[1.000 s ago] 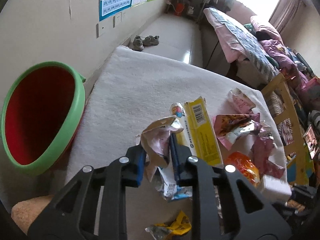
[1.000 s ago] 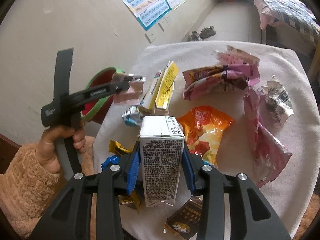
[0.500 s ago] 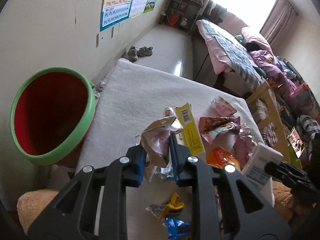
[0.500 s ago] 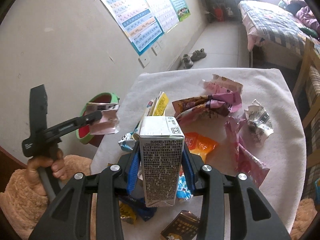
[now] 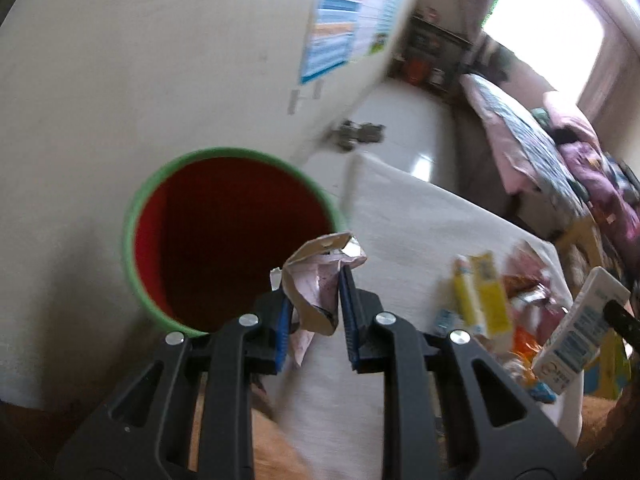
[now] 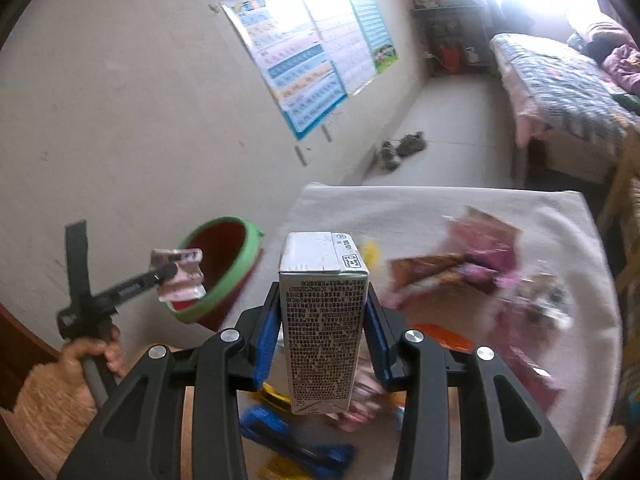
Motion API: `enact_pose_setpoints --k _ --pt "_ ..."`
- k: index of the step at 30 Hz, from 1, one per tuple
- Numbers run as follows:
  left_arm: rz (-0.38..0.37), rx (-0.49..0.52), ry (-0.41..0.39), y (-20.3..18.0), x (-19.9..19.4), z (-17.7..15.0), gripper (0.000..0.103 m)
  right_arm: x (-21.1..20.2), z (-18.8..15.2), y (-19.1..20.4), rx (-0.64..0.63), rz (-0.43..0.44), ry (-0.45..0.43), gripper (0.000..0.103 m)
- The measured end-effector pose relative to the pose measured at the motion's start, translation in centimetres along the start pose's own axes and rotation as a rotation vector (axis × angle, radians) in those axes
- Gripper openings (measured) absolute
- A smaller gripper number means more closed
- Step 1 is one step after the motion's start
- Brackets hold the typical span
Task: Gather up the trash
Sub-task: 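Carry both items over the green bucket and open both tools to drop them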
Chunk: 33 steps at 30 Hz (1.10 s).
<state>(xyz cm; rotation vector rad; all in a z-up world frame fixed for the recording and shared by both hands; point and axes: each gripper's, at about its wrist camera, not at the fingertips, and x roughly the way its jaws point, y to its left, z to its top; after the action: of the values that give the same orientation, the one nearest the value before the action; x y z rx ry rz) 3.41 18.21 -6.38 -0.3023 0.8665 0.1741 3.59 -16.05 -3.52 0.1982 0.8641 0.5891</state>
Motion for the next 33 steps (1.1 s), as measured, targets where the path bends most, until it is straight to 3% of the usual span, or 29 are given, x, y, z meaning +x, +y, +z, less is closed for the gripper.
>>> enact_pose_setpoints --k 5,12,23,24,26,28,30,33 --pt "0.041 -0.085 0.02 4.4 1.1 0.5 0.021 5.9 1.7 4.6 -0.013 0.09 0.048 0.038" --pt "0.029 -0.216 0.035 8.9 2.8 0.8 0.021 13.6 4.2 8.9 0.03 0.152 0.1 0.038" --pt "-0.01 -0.311 0.086 11.1 4.7 0.3 0.022 18.9 5.0 11.7 0.041 0.148 0.145 0.041" --pt "-0.009 -0.319 0.087 11.2 4.7 0.3 0.024 19.0 4.9 11.8 0.038 0.154 0.152 0.043" --pt "-0.017 -0.335 0.086 11.3 4.9 0.6 0.033 18.8 4.5 11.5 0.029 0.143 0.158 0.065" --pt "-0.018 -0.34 0.084 11.3 5.1 0.9 0.047 17.9 4.0 11.0 0.038 0.14 0.147 0.065" --pt "-0.008 -0.331 0.086 10.7 5.6 1.5 0.054 17.0 3.6 10.2 0.064 0.142 0.147 0.065" --pt "0.006 -0.317 0.08 9.9 6.4 2.2 0.057 15.3 2.7 8.7 0.09 0.144 0.142 0.065"
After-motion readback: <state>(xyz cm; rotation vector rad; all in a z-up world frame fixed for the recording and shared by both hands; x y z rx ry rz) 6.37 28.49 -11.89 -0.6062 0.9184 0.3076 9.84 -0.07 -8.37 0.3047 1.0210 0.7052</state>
